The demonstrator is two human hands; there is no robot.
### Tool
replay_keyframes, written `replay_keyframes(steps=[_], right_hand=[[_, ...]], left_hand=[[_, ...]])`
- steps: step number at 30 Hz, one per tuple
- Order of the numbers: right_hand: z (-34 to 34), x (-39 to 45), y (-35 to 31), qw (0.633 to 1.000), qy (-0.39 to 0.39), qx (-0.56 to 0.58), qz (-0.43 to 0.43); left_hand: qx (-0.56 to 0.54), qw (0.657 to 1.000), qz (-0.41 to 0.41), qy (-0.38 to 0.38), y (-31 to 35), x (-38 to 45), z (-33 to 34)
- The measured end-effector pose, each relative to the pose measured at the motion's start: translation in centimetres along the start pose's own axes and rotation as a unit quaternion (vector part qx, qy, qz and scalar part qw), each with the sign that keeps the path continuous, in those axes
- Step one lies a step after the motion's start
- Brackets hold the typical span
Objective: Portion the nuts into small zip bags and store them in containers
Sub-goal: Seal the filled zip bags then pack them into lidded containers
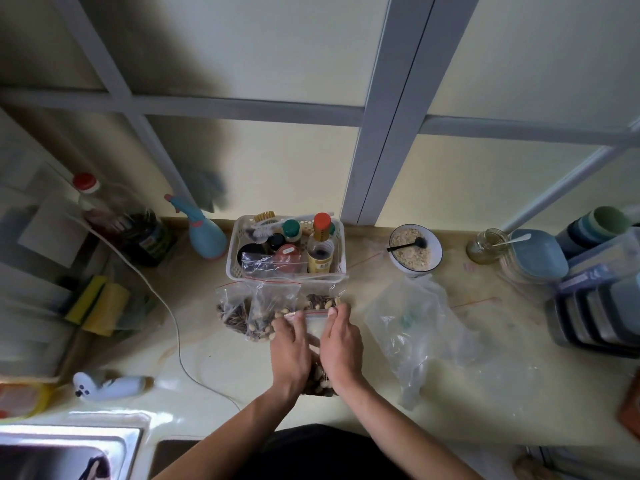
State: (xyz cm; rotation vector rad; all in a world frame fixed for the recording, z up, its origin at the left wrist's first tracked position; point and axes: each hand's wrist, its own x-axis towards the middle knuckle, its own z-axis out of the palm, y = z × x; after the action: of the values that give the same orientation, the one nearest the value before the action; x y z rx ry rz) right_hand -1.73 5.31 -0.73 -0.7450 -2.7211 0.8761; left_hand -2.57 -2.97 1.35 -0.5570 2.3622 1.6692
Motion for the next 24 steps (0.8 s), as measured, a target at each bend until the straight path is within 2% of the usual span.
replay_keyframes(steps=[7, 20, 24], right_hand=[[-0.4, 1.0, 0.1, 1.0, -0.022, -0.002, 0.012], [-2.3, 1.3, 1.3, 0.996, -0.067, 0.039, 0.034], [-3.2, 1.8, 1.8, 0.987, -0.12, 0.075, 0.08]], left_hand=[[0.033, 0.998, 0.053, 0.03, 0.5, 0.6, 1.2], [0.044, 0.995, 0.066, 0.053, 0.2, -0.3, 3.3], [0.04, 0.995, 0.073, 0.056, 0.1, -0.7, 3.7]])
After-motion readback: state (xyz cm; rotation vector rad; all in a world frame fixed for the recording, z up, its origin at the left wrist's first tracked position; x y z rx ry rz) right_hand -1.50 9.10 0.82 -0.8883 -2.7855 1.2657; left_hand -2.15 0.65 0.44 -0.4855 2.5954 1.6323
